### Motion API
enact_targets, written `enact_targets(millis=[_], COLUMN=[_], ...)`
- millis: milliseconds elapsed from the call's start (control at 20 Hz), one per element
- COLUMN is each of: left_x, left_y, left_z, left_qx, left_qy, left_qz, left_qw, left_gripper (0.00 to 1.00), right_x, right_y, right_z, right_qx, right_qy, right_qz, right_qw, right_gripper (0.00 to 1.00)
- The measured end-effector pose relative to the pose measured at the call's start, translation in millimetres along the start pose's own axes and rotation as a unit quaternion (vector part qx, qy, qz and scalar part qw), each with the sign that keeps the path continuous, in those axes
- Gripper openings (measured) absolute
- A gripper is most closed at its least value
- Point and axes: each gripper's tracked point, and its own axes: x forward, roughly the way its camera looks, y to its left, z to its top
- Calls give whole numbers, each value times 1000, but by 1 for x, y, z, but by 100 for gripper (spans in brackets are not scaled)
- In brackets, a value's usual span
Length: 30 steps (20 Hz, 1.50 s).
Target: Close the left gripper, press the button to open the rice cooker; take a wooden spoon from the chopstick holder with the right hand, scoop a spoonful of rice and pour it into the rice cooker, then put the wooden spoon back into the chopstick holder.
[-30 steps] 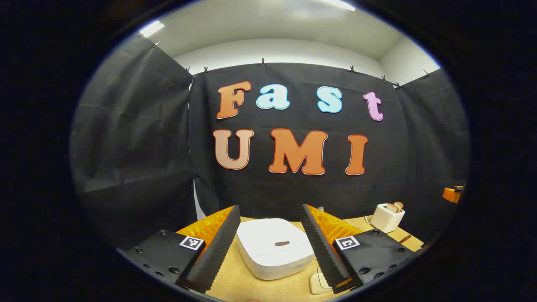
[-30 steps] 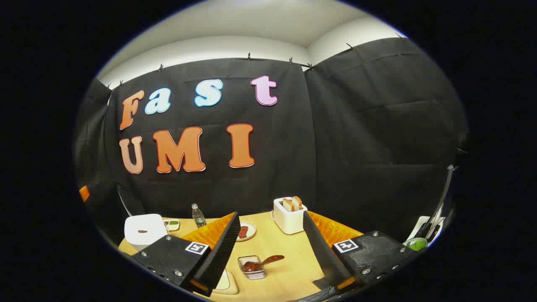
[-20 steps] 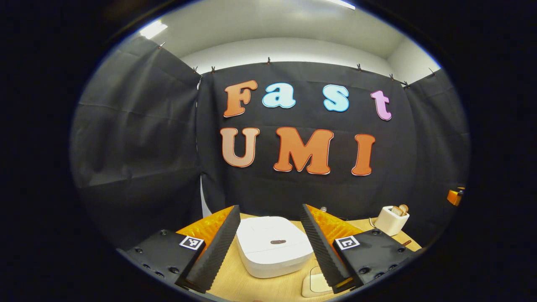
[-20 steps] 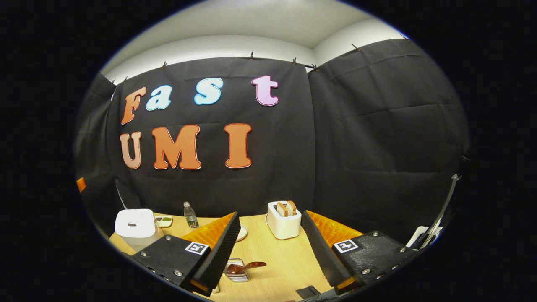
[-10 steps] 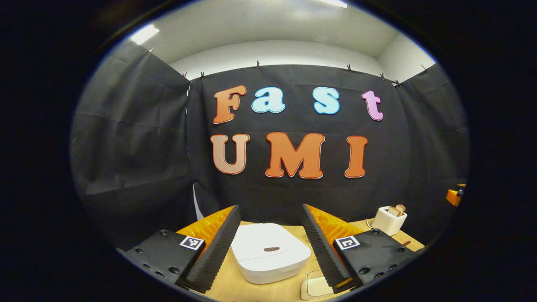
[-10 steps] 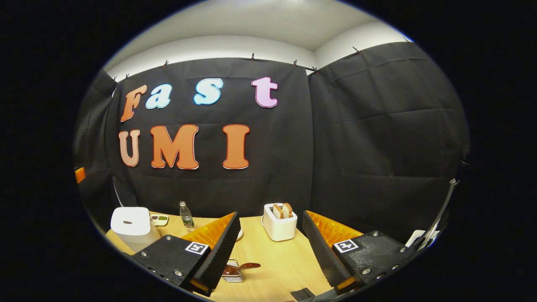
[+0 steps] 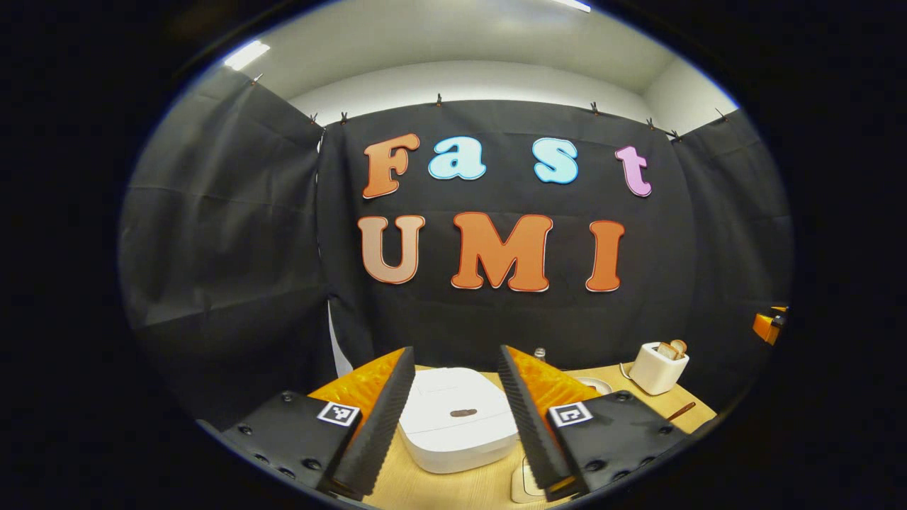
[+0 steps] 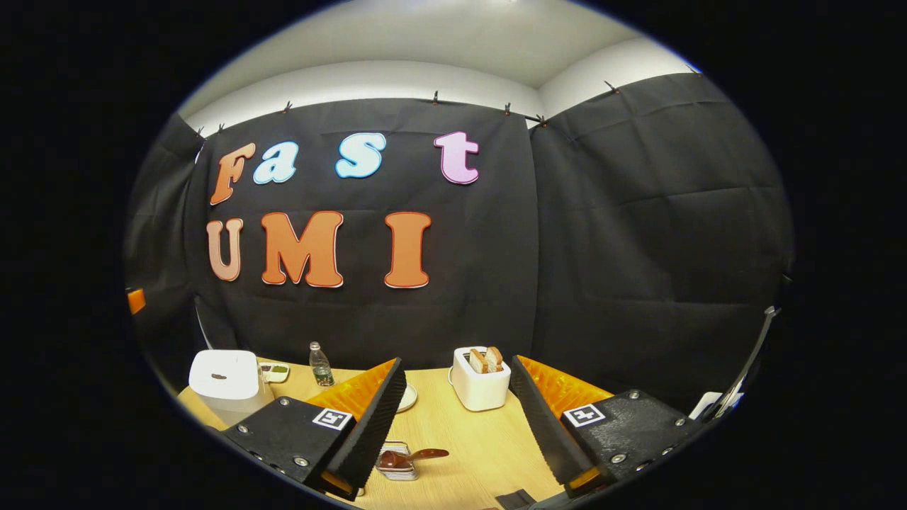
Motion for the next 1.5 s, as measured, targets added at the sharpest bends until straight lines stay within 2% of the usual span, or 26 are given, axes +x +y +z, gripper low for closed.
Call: enact_targets(millis=[150,200,350,500,600,650,800,1000,1300,1500], left_x=[0,-1,3,8,18,16,30,70,135,157], left_y=[1,0,2,-5,5,2,-13,-24,-29,-25], left_z=[-4,0,-2,-7,-14,-9,-23,-52,-113,-162], left_qx=[-3,-7,-4,-7,-6,-7,-2,3,4,5], left_qy=[8,7,5,17,8,13,29,61,114,158], left_qz=[-3,-6,-4,-25,-2,-8,-28,-53,-65,-68], left_qw=[1000,1000,1000,1000,1000,1000,999,997,991,985], left_gripper=[66,63,16,16,16,6,4,5,5,5], right_x=[1,2,3,4,5,5,5,6,3,1], right_y=[3,3,4,4,4,3,0,-4,-16,-27], right_z=[-1,0,0,-2,-3,-4,-6,-11,-21,-25], right_qx=[-1,-2,-5,-7,-8,-8,-9,-13,-19,-26], right_qy=[1,0,-1,1,2,3,6,12,25,30], right_qz=[2,3,0,-2,-4,-5,-12,-19,-39,-58], right_qw=[1000,1000,1000,1000,1000,1000,1000,1000,999,998], right_gripper=[93,93,93,93,93,93,93,93,93,93])
